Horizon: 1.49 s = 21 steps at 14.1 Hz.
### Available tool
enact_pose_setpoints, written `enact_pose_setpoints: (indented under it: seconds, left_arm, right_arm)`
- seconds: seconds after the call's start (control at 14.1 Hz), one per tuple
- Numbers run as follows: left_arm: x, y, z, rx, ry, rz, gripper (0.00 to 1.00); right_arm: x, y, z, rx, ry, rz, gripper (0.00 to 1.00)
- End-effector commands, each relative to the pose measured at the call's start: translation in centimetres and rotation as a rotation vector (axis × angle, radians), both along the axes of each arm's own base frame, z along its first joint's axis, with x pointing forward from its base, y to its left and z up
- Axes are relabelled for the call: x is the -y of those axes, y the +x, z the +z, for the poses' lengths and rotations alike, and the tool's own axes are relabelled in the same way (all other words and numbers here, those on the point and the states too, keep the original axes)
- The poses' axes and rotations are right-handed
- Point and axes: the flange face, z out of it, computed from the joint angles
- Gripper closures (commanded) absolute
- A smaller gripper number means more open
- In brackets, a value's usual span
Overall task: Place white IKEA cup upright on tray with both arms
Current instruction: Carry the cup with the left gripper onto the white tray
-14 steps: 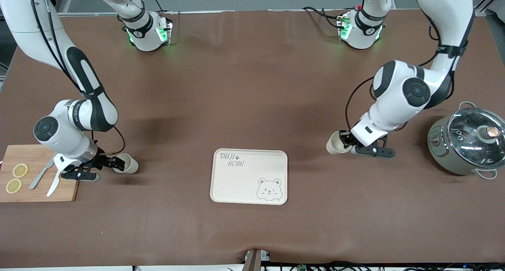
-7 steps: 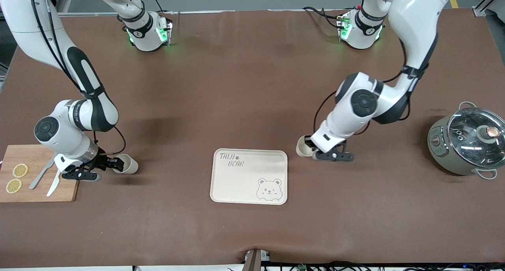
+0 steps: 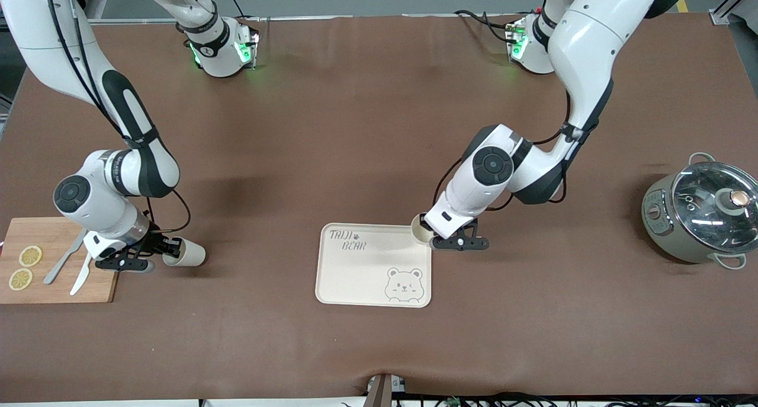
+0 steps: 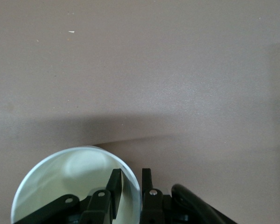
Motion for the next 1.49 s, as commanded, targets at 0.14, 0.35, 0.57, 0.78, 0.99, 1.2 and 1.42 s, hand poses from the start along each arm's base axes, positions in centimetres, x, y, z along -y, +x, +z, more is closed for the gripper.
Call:
enact_pose_setpoints:
  seconds: [0.14,0.35,0.57,0.78,0.99,1.2,1.42]
  left_arm:
    - [3.0,1.6,-1.3,0.06,0.068,0.013,1.0]
    - [4.4,1.9,-2.4,0.072,0.077,0.013,1.0]
    - [5.5,1.6,-3.3,0.072,0.07,0.021,1.0]
    - [6.1,1.7,-3.9,0.076,0.064,0.027,1.0]
    - [6.0,1.9,-4.1,0.092,0.057,0.029,1.0]
    - [5.8,2.0,-4.8,0.092,0.059,0.026,1.0]
    - [5.9,2.0,-5.8,0.108,0.06,0.025,1.0]
  right_arm:
    - [-1.4,0.4,0.0,-0.001,-0.005,0.026,0.92]
    - [-1.4,0.5,0.0,0.003,-0.005,0.026,1.0]
    - [-1.4,0.5,0.1,0.005,-0.005,0.027,1.0]
    - [-1.5,0.5,0.1,0.003,-0.005,0.029,1.0]
    - [-1.4,0.5,0.1,-0.001,-0.005,0.029,1.0]
    - [-1.3,0.7,2.2,-0.001,-0.008,0.029,1.0]
    - [-1.9,0.6,8.3,-0.095,0.003,0.015,1.0]
